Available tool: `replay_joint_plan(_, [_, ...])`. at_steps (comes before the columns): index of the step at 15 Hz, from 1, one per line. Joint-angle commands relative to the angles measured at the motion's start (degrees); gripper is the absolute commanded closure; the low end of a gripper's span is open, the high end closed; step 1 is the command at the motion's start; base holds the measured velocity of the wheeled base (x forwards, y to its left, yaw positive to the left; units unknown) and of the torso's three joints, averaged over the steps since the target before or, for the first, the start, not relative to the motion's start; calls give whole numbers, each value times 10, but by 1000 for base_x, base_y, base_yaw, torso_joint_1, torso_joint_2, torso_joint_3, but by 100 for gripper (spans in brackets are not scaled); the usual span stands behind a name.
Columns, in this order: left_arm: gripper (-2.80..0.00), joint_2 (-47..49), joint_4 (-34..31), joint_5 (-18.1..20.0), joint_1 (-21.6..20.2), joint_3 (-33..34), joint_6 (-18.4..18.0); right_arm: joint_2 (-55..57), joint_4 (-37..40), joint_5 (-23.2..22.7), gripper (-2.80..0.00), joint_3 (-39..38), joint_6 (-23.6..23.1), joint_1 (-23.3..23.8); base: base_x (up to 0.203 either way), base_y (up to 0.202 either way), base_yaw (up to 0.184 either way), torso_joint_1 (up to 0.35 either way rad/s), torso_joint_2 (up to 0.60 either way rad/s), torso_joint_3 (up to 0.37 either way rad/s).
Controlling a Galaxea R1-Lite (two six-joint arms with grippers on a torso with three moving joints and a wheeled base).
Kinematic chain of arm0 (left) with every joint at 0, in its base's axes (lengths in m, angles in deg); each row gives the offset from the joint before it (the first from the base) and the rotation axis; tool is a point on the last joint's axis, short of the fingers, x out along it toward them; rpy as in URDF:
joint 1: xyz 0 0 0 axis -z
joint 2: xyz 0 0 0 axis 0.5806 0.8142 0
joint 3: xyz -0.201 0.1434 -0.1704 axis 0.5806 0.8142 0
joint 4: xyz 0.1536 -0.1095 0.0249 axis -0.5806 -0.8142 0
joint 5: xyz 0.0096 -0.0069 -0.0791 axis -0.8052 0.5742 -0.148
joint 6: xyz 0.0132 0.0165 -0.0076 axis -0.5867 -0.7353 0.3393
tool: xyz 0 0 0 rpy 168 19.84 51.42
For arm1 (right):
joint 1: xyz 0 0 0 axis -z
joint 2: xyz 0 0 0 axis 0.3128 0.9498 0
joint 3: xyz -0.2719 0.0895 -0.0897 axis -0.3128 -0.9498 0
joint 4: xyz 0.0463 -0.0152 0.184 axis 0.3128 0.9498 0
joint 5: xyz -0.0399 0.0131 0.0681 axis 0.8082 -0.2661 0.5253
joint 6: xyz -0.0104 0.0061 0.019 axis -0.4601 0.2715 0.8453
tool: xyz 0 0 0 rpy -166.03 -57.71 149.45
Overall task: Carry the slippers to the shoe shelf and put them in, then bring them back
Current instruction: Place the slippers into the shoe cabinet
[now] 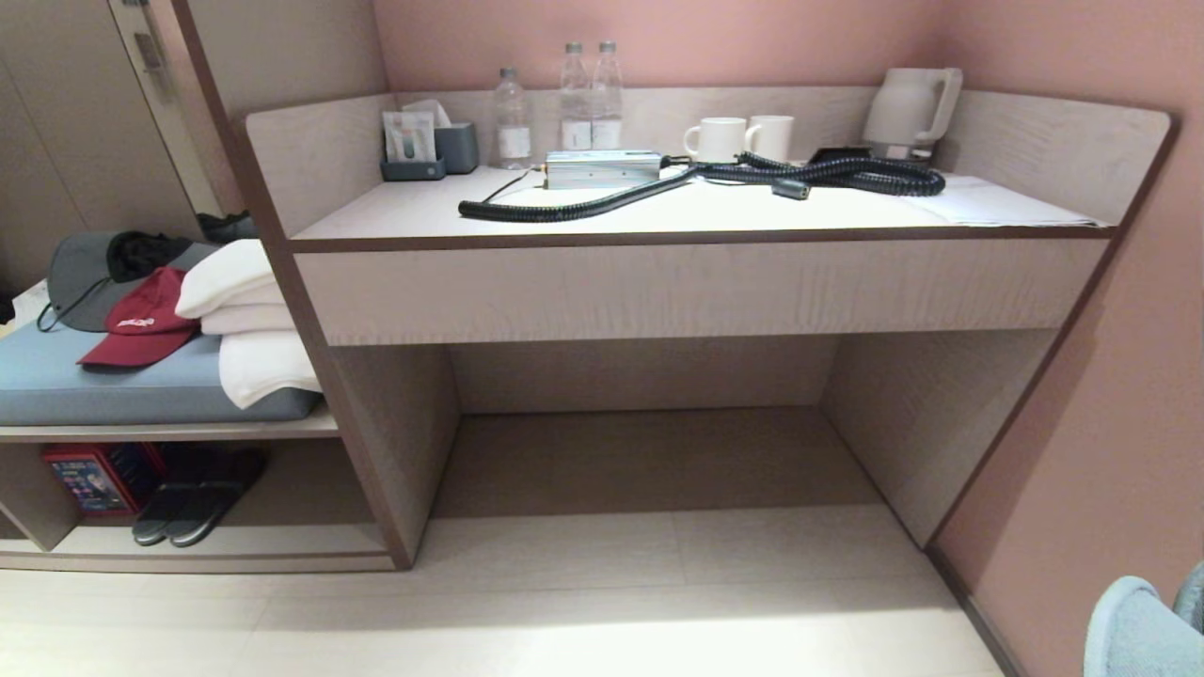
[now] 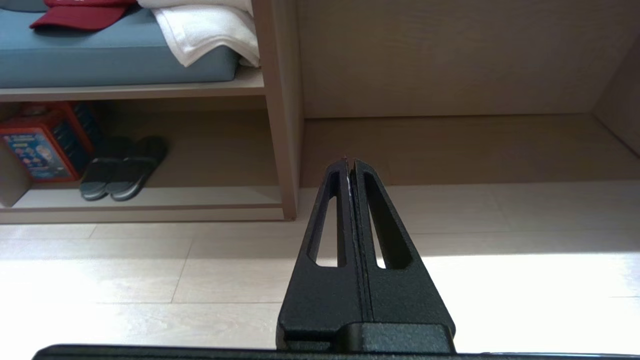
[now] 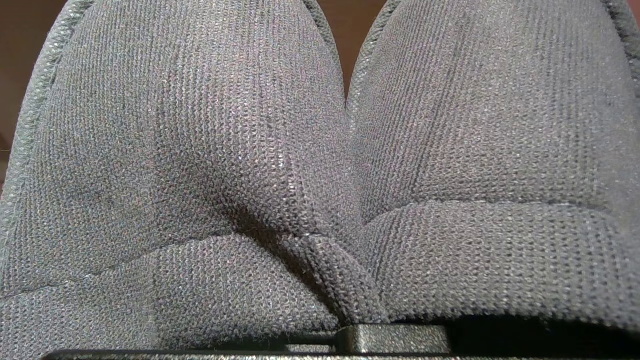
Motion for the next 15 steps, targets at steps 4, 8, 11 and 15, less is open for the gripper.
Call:
replay_joint_plan(4, [0, 0, 0, 0, 0, 0, 0, 1, 0, 0, 0, -1, 0, 0, 0, 188, -5, 3, 0, 6])
replay_joint_plan(8, [0, 0, 0, 0, 0, 0, 1, 1, 0, 0, 0, 0, 0, 0, 0, 196, -4, 1, 2, 5])
replay_joint_plan(11, [0, 0, 0, 0, 0, 0, 1, 1, 0, 0, 0, -1, 0, 0, 0, 197, -1, 3, 0, 1])
replay_joint_plan(15, [0, 0, 0, 0, 0, 0, 2, 1, 0, 0, 0, 0, 0, 0, 0, 196, -1, 2, 2, 2])
